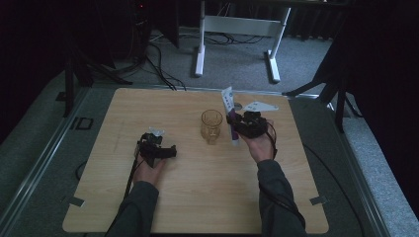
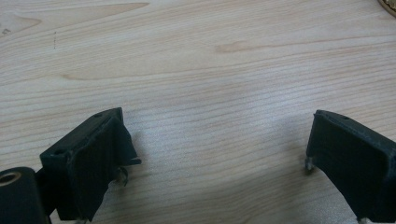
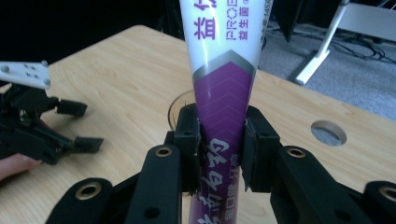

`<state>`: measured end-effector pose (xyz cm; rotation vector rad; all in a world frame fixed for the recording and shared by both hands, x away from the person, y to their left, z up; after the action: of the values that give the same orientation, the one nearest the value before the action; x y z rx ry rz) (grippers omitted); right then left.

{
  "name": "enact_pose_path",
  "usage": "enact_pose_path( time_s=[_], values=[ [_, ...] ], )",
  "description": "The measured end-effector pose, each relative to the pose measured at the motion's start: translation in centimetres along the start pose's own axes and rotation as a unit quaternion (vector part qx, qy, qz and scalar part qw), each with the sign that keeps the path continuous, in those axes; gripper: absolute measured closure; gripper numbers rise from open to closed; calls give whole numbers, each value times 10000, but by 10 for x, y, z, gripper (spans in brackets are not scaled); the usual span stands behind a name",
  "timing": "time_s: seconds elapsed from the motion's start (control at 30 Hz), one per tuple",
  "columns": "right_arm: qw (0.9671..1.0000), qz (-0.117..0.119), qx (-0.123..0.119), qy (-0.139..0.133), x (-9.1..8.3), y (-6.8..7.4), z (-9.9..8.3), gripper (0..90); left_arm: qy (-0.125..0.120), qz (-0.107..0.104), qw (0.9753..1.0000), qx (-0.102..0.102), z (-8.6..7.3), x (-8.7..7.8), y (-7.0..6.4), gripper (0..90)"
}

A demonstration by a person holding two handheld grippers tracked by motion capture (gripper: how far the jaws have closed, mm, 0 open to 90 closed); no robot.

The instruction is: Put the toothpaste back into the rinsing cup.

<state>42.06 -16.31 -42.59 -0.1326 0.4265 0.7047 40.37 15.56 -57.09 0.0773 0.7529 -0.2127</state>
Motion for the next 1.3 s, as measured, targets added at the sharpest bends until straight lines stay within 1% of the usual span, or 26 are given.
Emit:
enact_pose_path(
  time_s=[0.1,0.23,0.4,0.57,0.67,0.93,1.1,1.3],
  values=[
    [9999,29,-32,-122,1,1,2,716,1,1,10000,2,0,0,0,49],
    [9999,41,-62,-155,3,3,5,716,1,4,10000,7,0,0,0,49],
    [9997,58,-36,-229,8,6,8,715,1,1,10000,4,0,0,0,49],
    [9995,58,-2,-310,10,7,11,716,0,1,10000,3,0,0,0,49],
    [9995,48,-25,-320,11,7,14,716,-1,0,10000,3,0,0,0,49],
    [9993,14,5,-372,14,6,19,715,-2,2,10000,4,0,0,0,49],
    [9993,30,71,-379,16,3,21,715,-1,0,10000,2,0,0,0,49],
    [9992,9,84,-389,20,1,25,715,-1,1,10000,3,0,0,0,49]
  ],
)
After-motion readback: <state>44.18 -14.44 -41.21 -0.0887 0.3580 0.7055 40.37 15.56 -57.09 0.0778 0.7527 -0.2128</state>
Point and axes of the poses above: each handheld gripper's, and its own axes: x roughly forward along the jaws, z roughly out of its top, y roughly to its left, the point moved 1 cm from there along x, roughly forward along the jaws, and after that the axes turned 3 degrees about -y, right-handed, at the moved point
